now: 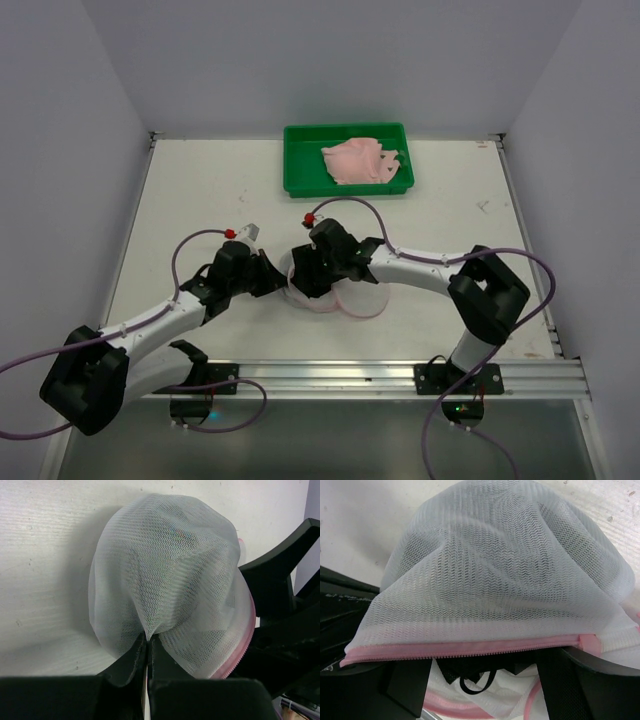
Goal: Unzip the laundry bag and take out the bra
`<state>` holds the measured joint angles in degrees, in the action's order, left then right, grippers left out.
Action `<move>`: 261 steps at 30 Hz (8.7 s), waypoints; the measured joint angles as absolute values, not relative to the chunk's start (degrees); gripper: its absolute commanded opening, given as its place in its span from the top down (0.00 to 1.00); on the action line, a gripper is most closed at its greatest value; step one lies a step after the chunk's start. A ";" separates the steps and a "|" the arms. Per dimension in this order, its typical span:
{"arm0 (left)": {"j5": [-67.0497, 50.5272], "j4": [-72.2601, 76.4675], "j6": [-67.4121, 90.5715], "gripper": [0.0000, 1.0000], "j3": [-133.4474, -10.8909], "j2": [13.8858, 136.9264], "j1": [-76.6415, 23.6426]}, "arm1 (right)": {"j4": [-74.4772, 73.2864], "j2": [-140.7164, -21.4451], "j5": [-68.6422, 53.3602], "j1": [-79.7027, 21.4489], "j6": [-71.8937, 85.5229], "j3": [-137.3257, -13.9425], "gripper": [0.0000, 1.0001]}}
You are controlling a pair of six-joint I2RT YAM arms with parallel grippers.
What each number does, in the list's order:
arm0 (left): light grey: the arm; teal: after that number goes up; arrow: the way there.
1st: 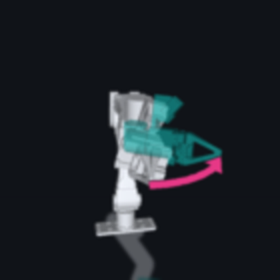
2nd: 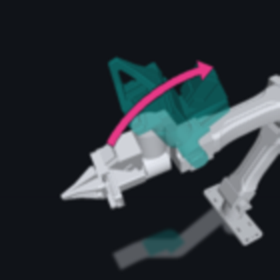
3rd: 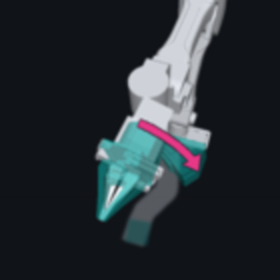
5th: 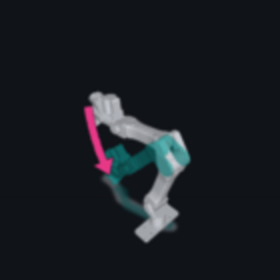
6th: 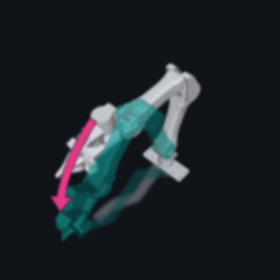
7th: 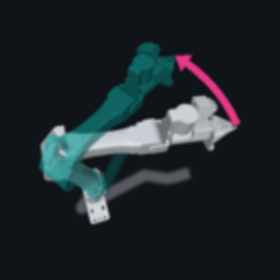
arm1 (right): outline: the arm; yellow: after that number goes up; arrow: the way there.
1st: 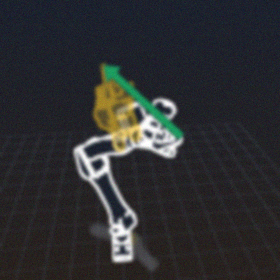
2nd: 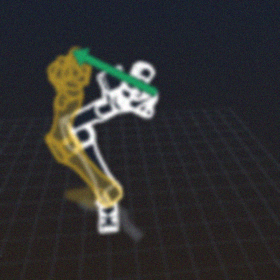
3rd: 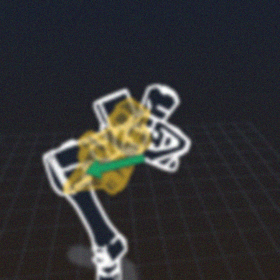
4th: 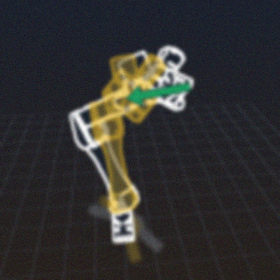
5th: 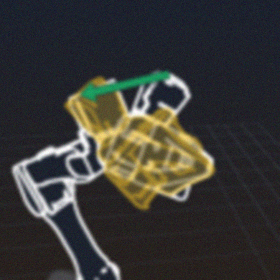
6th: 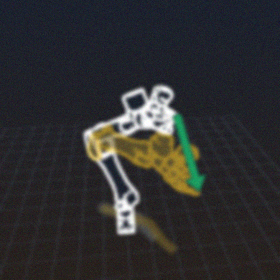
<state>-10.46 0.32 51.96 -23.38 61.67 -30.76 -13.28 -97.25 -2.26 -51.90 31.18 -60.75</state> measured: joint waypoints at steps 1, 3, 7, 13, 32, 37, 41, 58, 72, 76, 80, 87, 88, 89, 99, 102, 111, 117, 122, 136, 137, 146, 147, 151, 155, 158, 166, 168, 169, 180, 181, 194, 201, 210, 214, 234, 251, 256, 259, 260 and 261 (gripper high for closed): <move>-10.48 0.32 51.96 1.00 -23.38 61.67 -30.76 | -13.08 -97.71 -1.96 -51.90 31.48 -60.90 0.18; -10.48 0.32 51.94 1.00 -23.38 61.67 -30.76 | -12.86 -98.67 -1.30 -51.90 32.03 -61.30 0.16; -10.48 0.34 51.94 1.00 -23.38 61.82 -30.76 | -12.16 -100.62 -0.99 -51.90 32.58 -62.59 0.14; -10.44 0.40 51.94 1.00 -23.35 62.74 -30.52 | -11.22 -103.24 -1.56 -51.90 33.36 -63.83 0.23; -6.35 -4.54 51.42 0.62 -22.63 56.86 -29.56 | -11.49 -98.96 -6.59 -50.22 33.34 -61.69 1.00; -5.54 -5.43 51.42 0.55 -22.63 56.93 -29.15 | -11.53 -91.98 -8.88 -50.17 31.31 -61.45 1.00; -5.32 -5.56 51.37 0.53 -22.63 56.99 -28.75 | -11.60 -88.16 -12.16 -50.06 29.91 -61.45 1.00; -4.86 -6.37 50.35 0.36 -19.84 53.95 -28.03 | -6.50 -67.29 -23.57 -48.14 26.87 -61.43 1.00; -4.80 -8.86 49.12 0.20 -21.37 55.40 -27.31 | -6.74 -73.71 -21.87 -39.31 26.37 -78.85 1.00; -3.33 -11.75 47.48 0.03 -24.71 55.40 -26.46 | -8.60 -79.11 -21.52 -36.80 25.15 -87.33 1.00; -1.32 -15.29 45.54 0.00 -29.43 55.37 -25.21 | -10.20 -86.94 -19.86 -33.19 23.49 -96.57 1.00; 3.46 -21.02 40.75 0.00 -38.13 55.31 -23.57 | -12.12 -105.80 -18.65 -26.63 21.98 -114.02 1.00; 4.21 -21.67 39.81 0.00 -39.29 55.31 -23.38 | -12.40 -108.07 -18.65 -26.09 21.85 -116.07 1.00; 4.91 -22.06 39.11 0.00 -40.27 55.29 -23.20 | -12.69 -111.18 -18.83 -25.52 21.67 -118.67 1.00; 8.62 -23.83 33.71 0.00 -41.39 53.56 -22.92 | -12.47 -136.92 -21.04 -23.86 23.16 -134.10 1.00; 8.97 -24.05 33.12 0.00 -41.39 53.56 -22.90 | -12.69 -140.20 -21.63 -22.83 24.93 -132.40 1.00; 8.56 -24.01 32.27 0.00 -41.36 54.39 -22.87 | -12.93 -140.29 -16.58 -18.57 30.44 -121.30 0.80; 8.21 -24.10 32.29 0.00 -41.36 54.39 -22.87 | -14.00 -137.84 -11.97 -15.81 31.31 -119.15 0.63; 7.88 -24.10 32.32 0.00 -41.34 53.76 -22.87 | -15.05 -130.61 -9.19 -15.70 30.74 -115.33 0.29; 0.14 -21.96 32.36 0.04 -40.12 54.43 -22.87 | -16.16 -95.50 -8.43 -17.41 29.10 -83.92 0.08; -0.89 -20.97 32.38 0.05 -39.40 55.27 -22.87 | -16.51 -91.88 -8.47 -17.91 29.58 -79.59 0.08; -7.53 -10.46 35.53 0.31 -30.15 69.04 -25.43 | -18.94 -74.00 -11.92 -32.64 33.76 -51.05 0.09; -7.51 -9.21 36.18 0.34 -29.36 70.26 -26.26 | -19.20 -72.97 -13.04 -34.37 34.68 -49.06 0.10; -7.27 -1.61 38.79 0.46 -28.25 75.31 -28.64 | -18.39 -68.75 -17.47 -37.91 38.98 -41.98 0.11; -7.20 6.46 42.22 0.65 -28.27 80.23 -29.52 | -16.99 -68.36 -20.86 -39.05 41.74 -38.57 0.11; -7.22 10.57 45.06 0.74 -28.29 82.94 -30.55 | -14.59 -70.70 -22.13 -39.00 42.92 -37.36 0.11; -7.09 13.61 52.03 0.88 -28.27 85.25 -32.08 | -6.20 -83.81 -23.83 -33.41 45.67 -37.10 0.10; -6.83 13.61 53.47 0.90 -28.27 85.25 -32.08 | -4.19 -85.49 -25.08 -30.57 46.09 -37.39 0.09; -6.72 13.63 53.82 0.91 -28.27 85.25 -32.08 | -3.42 -86.00 -25.04 -29.45 45.87 -37.89 0.08; -5.69 12.95 55.94 0.93 -33.23 90.11 -32.23 | -6.74 -81.69 -13.80 -31.40 33.12 -44.58 0.08; -5.54 12.51 55.88 0.93 -34.09 90.45 -32.23 | -8.10 -80.62 -12.12 -32.97 32.03 -44.60 0.09; -4.78 7.90 51.16 0.94 -41.17 94.94 -32.21 | -27.88 -80.73 6.48 -50.11 26.46 -49.63 0.18; -4.78 6.98 49.82 0.94 -41.78 94.94 -32.16 | -31.09 -87.02 12.10 -52.21 25.19 -50.89 0.22; -5.08 6.90 49.69 0.95 -41.78 94.94 -32.05 | -32.75 -92.82 14.20 -52.40 23.38 -54.15 0.61; -5.37 6.92 49.69 0.95 -41.78 94.94 -32.01 | -32.88 -93.03 14.52 -52.49 22.79 -54.30 0.86; -6.28 7.44 50.22 0.97 -41.30 94.91 -32.08 | -38.89 -86.70 4.56 -52.77 25.17 -76.77 1.00; -7.33 16.25 54.50 0.80 -33.01 91.70 -32.38 | -26.15 -103.02 -8.23 -52.29 28.91 -73.19 1.00; -7.16 17.06 54.87 0.69 -30.57 89.19 -32.25 | -23.44 -106.28 -10.22 -51.42 28.93 -71.75 1.00; -6.96 16.25 54.92 0.63 -28.77 86.65 -31.48 | -22.13 -107.48 -11.55 -50.30 29.10 -70.19 1.00; -6.87 15.79 54.83 0.61 -28.36 85.84 -31.07 | -21.85 -107.74 -11.77 -50.06 29.15 -69.97 1.00; -6.74 15.18 54.74 0.58 -27.81 84.79 -30.37 | -21.54 -108.09 -12.16 -49.82 29.21 -69.80 1.00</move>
<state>-6.74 15.18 54.74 -27.81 84.79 -30.37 -21.54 -108.09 -12.16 -49.82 29.21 -69.80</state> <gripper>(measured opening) 0.375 0.020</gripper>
